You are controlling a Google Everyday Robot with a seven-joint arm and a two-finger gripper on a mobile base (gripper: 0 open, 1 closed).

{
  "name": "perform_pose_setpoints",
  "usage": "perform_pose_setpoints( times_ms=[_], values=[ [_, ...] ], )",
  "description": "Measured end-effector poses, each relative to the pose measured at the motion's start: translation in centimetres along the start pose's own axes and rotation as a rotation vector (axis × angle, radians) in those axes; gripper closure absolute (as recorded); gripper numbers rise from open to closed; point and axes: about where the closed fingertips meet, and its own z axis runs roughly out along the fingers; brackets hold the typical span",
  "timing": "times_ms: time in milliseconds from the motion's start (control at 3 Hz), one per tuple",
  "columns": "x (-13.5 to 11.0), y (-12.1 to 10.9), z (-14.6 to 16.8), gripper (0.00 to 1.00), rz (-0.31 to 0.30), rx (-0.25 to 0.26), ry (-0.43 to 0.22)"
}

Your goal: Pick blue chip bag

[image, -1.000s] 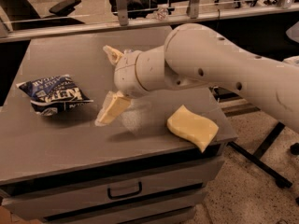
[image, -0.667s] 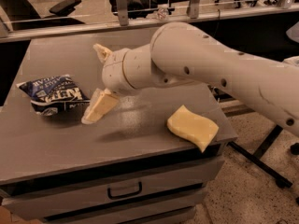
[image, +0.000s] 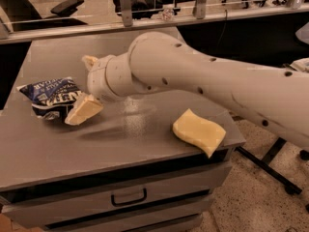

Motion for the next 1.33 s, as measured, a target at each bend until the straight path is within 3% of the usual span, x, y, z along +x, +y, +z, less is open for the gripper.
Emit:
perform_pose_setpoints(
  times_ms=[667,1000,1333],
  values=[
    [-0.1,1.0,2.5,0.62,0.024,-0.026,0.01],
    [-0.5,-0.1,2.1,0.86,0.056,0.005,-0.032],
    [-0.2,-2.0,1.4,1.0,0.13,0.074,-0.116]
  ],
)
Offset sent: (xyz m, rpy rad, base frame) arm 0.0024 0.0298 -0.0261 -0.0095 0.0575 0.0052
